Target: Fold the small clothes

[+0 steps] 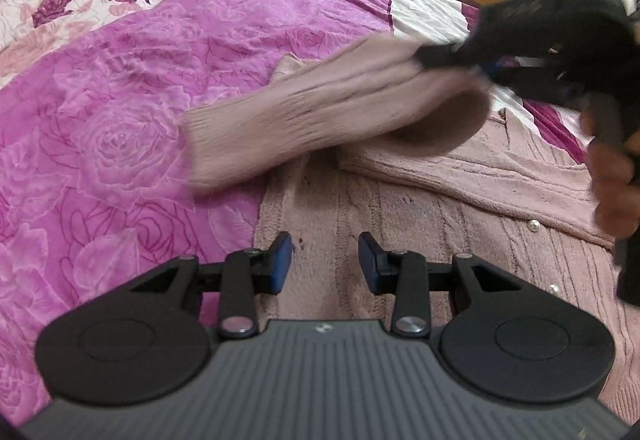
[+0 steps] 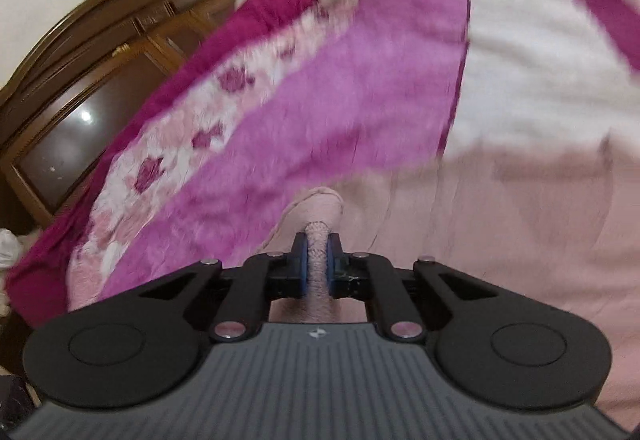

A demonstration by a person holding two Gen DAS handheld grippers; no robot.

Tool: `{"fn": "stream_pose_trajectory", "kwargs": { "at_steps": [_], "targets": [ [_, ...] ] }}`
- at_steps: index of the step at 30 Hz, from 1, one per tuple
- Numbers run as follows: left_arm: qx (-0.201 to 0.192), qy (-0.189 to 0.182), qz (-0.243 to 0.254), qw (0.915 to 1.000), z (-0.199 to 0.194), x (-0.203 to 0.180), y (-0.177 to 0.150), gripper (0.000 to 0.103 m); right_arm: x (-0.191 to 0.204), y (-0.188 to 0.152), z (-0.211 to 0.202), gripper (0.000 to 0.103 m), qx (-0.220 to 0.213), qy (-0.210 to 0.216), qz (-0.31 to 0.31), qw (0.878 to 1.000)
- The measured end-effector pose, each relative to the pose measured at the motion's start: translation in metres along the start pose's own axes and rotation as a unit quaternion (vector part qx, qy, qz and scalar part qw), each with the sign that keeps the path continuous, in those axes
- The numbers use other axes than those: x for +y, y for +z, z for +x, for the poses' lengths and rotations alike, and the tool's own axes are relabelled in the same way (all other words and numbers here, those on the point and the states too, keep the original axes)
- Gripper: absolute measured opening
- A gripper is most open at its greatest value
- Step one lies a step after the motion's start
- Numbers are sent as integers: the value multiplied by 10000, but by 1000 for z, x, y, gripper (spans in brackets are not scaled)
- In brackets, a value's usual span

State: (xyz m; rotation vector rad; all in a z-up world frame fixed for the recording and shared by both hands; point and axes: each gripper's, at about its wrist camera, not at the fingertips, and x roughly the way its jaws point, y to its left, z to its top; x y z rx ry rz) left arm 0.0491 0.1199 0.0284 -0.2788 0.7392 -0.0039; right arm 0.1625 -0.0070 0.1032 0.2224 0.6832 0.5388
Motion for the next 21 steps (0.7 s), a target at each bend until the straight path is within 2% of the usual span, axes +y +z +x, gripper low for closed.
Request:
{"fn": "stream_pose_trajectory", "kwargs": {
  "at_steps": [2,6,8,13,14,15,17,18,21],
  "targets": [
    [4,8,-7,10000,1,0,-1,39,5,4,-15,9,-315,-245,-446,9982],
    [18,22,-7,10000,2,0,-1,39,2,-3,-26,9,-484,-683,-927,9922],
    [26,22,-15,10000,2,1,-1,39,-9,-11,-23,10,-376,-846,-921,9914],
    [40,15,-27,10000,0,1,1,39,-42,-34,-3,12,254,-1164,-471,9918],
    [44,8,-35,10000,-1,1,2,39,-46,-38,-1,20,334,-1190,-418,9915],
    [56,0,-43,10000,-2,1,3,39,-48,-43,-1,33,329,-1210,-373,9914],
    [73,-9,-50,10000,-5,1,4,39,-50,-46,-7,50,215,-1310,-339,9906],
    [75,-13,-41,10000,-7,1,5,39,-49,-46,-10,54,157,-1347,-345,9902],
    [82,-10,10,10000,-14,1,9,39,-40,-46,-24,55,-76,-1275,-410,9910]
  ]
}}
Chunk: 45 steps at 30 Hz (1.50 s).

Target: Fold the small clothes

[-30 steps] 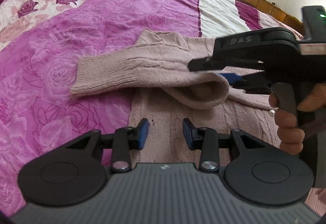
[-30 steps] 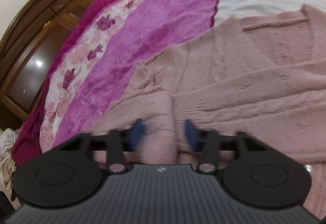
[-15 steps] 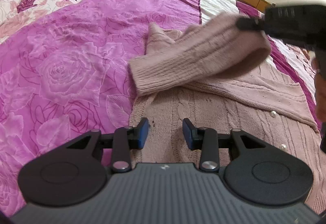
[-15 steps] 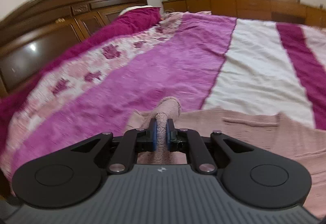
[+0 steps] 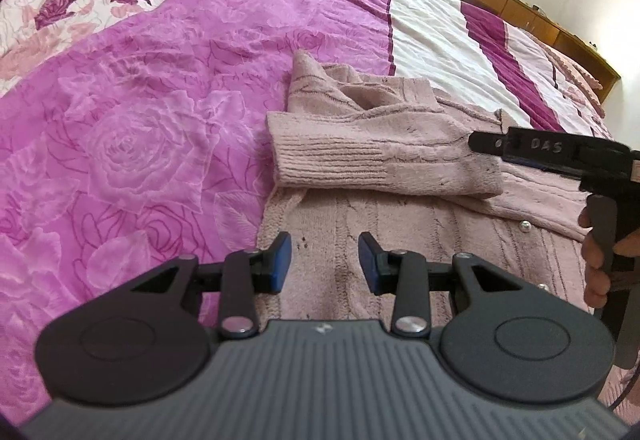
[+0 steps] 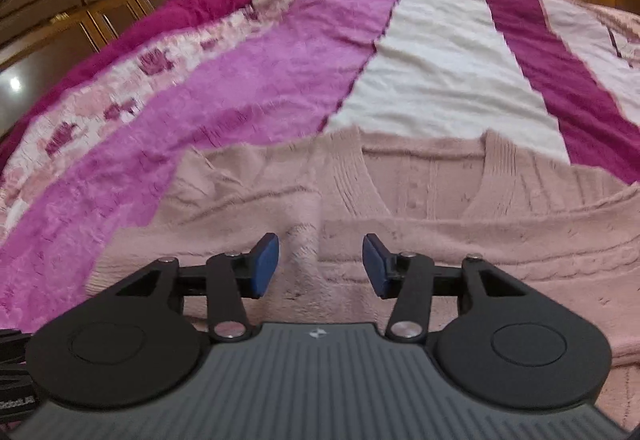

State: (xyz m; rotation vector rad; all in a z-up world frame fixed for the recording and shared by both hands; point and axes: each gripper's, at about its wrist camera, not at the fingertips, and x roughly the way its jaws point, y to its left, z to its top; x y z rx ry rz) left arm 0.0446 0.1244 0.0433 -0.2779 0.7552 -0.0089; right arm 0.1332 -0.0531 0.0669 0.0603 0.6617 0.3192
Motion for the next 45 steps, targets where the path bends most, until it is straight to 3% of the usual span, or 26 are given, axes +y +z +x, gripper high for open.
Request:
{"fn": "stream_pose_trajectory", "kwargs": {
  "at_steps": [5,12,20,29,31,32,36,45],
  "targets": [
    [-22,218,101,9997,-15,4,4,39,26,3,-22,62,-202,496,-349,9980],
    [78,500,23,9987,-25,21,3,39,72,-8,-17,64,172,1301,-559,9898],
    [204,631,104,9977,-24,31,-4,39,117,-21,3,69,422,1484,-832,9845],
    [268,602,-85,9978,-24,43,-10,39,139,-29,38,69,741,1415,-1156,9804],
    [263,596,-104,9978,-25,43,-10,39,143,-31,42,62,722,1284,-1266,9810],
    [262,595,-110,9978,-25,43,-10,39,144,-32,42,47,686,1170,-1305,9821],
    [228,589,-95,9980,-27,42,-8,39,135,-25,36,15,537,1209,-1051,9856],
    [121,559,6,9984,-29,35,-1,39,96,8,-7,10,-268,1062,-432,9930]
  ]
}}
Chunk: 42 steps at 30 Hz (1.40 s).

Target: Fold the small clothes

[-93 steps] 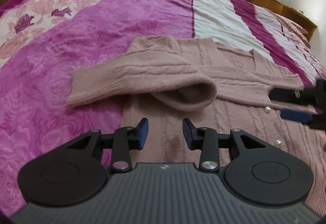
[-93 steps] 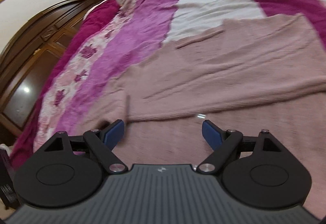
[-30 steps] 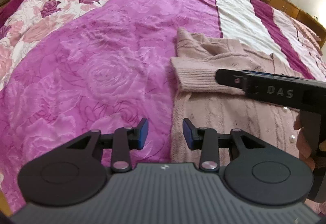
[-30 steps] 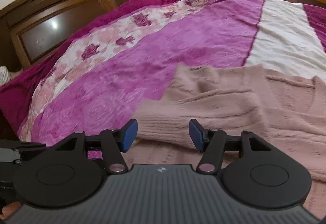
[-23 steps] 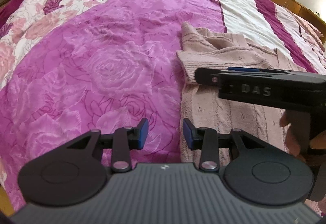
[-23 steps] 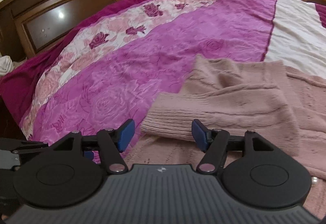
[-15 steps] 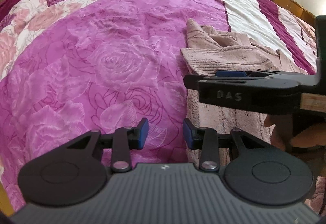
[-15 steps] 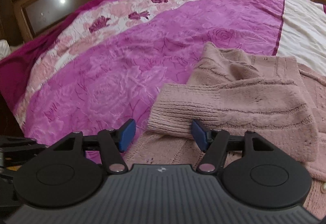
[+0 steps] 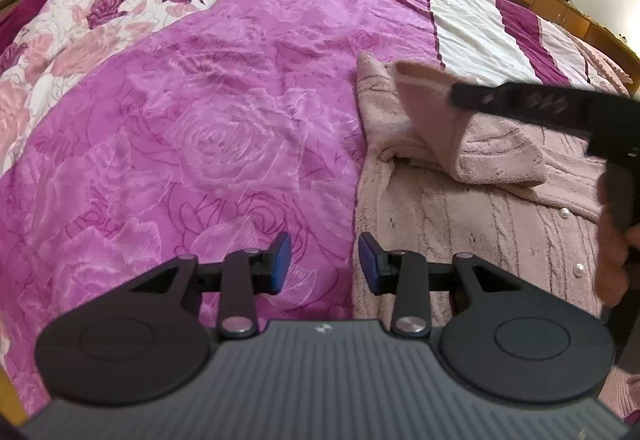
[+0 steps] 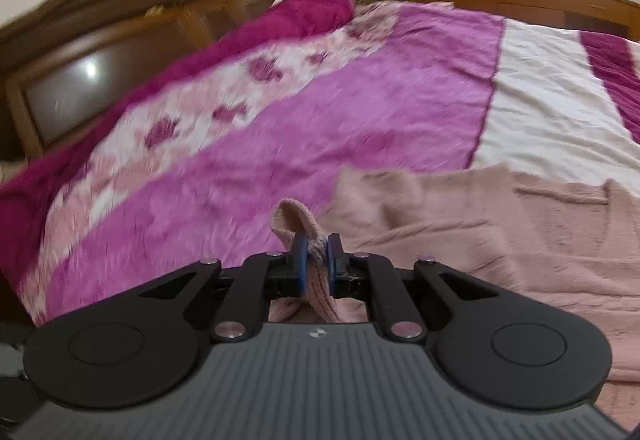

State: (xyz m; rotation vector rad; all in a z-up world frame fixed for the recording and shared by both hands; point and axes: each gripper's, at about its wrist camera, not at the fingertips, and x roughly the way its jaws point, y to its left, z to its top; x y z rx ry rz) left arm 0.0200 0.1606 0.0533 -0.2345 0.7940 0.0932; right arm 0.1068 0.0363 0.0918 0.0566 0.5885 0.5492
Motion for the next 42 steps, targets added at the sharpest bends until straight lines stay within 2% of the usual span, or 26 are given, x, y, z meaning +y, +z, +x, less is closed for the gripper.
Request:
{"fn": "stream_pose_trajectory", "kwargs": {
  "at_steps": [6,11,17,22,27,32,33,34,35,40,42],
  "targets": [
    [-142,-77,154,9998,1,-10,13,39,-45,21,-38,10,-460,-205,633,9967],
    [-233,-126,419,9988,14,-25,25,39,-89,36,-72,10,-814,-422,1162,9890],
    [-240,97,1011,9945,46,-49,31,39,-138,45,-110,10,-1149,-831,1402,9799],
    [-211,220,1160,9928,68,-56,34,39,-173,45,-127,10,-1239,-1143,1593,9727],
    [-591,415,1617,9842,72,-66,30,39,-199,40,-136,10,-1240,-1298,1783,9675],
    [-958,570,2018,9731,76,-79,26,39,-208,36,-134,10,-1206,-1344,1887,9653],
    [-1055,646,2097,9699,76,-82,24,38,-209,37,-133,10,-1195,-1348,1879,9655],
    [-1128,683,2133,9680,76,-83,24,21,-208,39,-130,10,-1181,-1344,1857,9662],
    [-1144,687,2111,9683,76,-82,25,15,-208,41,-128,10,-1170,-1347,1816,9671],
    [-1193,773,1085,9839,72,-61,33,13,-208,49,-129,10,-1282,-1341,1743,9671],
    [-1161,845,770,9866,72,-53,33,13,-210,42,-133,10,-1303,-1368,1753,9662]
  ]
}}
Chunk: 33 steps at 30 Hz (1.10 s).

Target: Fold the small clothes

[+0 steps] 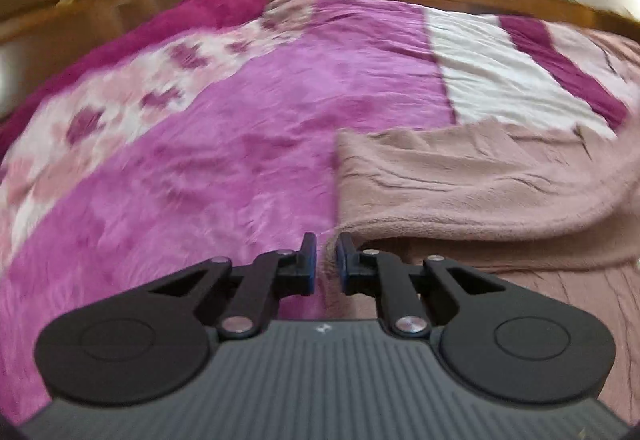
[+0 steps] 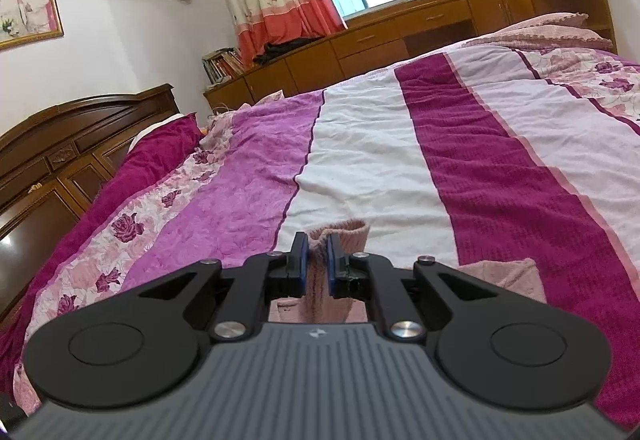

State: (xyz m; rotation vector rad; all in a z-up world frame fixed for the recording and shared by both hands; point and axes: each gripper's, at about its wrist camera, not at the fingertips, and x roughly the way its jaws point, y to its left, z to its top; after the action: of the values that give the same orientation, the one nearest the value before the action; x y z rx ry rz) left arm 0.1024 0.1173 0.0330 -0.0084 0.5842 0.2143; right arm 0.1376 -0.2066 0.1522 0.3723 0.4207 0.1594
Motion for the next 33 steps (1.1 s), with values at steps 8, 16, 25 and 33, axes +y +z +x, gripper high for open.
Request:
{"fn": "stream_pose_trajectory", "kwargs": {
  "at_steps": [8,16,25,33],
  "targets": [
    [332,-8,-438,9985,-2,29,-3,13,-55,-67,-3,10,626,-601,228,9960],
    [129,-538,-531,9971,-17,23,23,13,-114,-102,-8,19,881,-914,1191,9847],
    [429,-638,-386,9963,10,-8,22,16,-101,-81,5,57,720,-838,692,9915],
    [634,-377,-245,9970,23,-1,8,32,-100,-101,27,57,922,-1192,80,9885]
  ]
}}
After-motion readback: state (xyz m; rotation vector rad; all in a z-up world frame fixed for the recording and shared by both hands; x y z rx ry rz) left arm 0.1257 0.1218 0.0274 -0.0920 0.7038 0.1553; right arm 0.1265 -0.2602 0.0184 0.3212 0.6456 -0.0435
